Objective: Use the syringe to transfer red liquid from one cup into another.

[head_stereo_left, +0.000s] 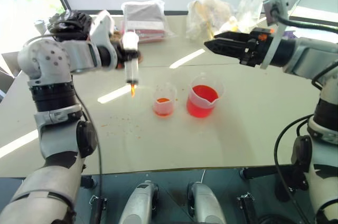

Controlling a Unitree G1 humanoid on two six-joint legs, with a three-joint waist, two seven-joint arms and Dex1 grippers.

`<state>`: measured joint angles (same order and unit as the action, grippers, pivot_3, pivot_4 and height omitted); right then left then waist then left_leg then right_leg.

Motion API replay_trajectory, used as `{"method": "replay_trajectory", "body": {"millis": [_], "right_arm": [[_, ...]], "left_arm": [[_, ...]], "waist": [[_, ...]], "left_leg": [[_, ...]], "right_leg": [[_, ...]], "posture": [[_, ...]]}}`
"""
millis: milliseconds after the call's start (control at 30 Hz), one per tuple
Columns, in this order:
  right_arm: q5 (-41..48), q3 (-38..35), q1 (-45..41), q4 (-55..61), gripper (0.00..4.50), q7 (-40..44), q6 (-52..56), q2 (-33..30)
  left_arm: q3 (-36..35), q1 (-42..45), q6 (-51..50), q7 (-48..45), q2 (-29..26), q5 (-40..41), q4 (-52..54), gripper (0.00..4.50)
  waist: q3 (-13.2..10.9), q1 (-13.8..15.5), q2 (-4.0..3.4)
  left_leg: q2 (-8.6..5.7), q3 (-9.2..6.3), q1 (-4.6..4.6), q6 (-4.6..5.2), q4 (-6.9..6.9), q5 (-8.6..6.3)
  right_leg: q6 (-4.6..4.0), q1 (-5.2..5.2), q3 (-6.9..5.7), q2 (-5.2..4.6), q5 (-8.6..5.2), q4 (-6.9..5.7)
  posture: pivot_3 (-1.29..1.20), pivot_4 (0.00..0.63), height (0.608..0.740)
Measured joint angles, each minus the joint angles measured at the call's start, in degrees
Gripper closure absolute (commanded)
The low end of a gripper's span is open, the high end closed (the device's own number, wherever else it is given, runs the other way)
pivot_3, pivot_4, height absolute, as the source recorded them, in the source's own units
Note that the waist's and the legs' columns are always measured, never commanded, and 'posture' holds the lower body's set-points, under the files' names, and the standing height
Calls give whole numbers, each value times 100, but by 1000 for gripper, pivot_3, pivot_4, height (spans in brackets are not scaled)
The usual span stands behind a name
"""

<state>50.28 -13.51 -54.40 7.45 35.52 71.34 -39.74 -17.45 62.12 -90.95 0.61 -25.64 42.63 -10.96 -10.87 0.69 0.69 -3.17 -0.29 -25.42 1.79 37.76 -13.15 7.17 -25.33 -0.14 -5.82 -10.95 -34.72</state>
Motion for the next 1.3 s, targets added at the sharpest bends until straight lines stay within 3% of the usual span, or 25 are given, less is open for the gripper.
{"method": "replay_trajectory", "body": {"millis": [400,467,633,767,900,1067,1200,1300], "right_arm": [[155,83,307,461,1256,-74,101,-152],[128,237,436,634,1189,99,43,-328],[91,764,626,998,1189,721,-161,-762],[-72,1144,628,1155,1189,1218,-414,-1107],[-353,1572,628,1163,1189,1891,-785,-1544],[-975,2089,567,1042,1189,2746,-1501,-1951],[-1439,2433,220,603,1189,3243,-1960,-1939],[-1700,2580,77,427,1189,3477,-2191,-1883]], "left_arm": [[44,-1075,-106,1378,392,695,325,3035],[17,-1158,-106,1622,391,939,338,2058],[-30,-1324,-105,2111,357,1461,373,173],[-55,-1321,-106,2166,250,1560,564,13],[56,-1288,39,1435,-330,1370,1165,13],[343,-1519,696,-221,-1778,1250,2083,13],[490,-2436,1879,-2224,-3106,986,2883,13],[563,-3132,2645,-3342,-3652,660,3013,13]], "waist": [[1,-1,-1],[1,4,-1],[1,0,-1],[1,0,0],[1,-4,0],[1,-48,-1],[2,-138,-4],[2,-141,-3]], "left_leg": [[2,-3,0,-29,-4,-3],[1,-3,0,-32,-4,-5],[2,-3,0,-32,-4,-5],[1,-2,0,-33,-4,-6],[1,-1,-2,-34,-9,-6],[2,11,2,-37,-36,-4],[2,14,3,-56,-65,7],[4,13,3,-52,-71,5]], "right_leg": [[-2,-9,8,-12,1,10],[-3,-8,8,-13,0,12],[-3,-8,8,-13,0,14],[-4,-7,8,-12,0,17],[-9,-8,7,-11,-3,26],[-31,-9,13,-18,-9,51],[-35,-19,12,-29,-11,60],[-46,-23,9,-32,-17,62]], "posture": [[0,150,740],[0,150,740],[0,150,740],[0,150,740],[0,150,740],[0,150,740],[0,150,740],[0,150,740]]}}
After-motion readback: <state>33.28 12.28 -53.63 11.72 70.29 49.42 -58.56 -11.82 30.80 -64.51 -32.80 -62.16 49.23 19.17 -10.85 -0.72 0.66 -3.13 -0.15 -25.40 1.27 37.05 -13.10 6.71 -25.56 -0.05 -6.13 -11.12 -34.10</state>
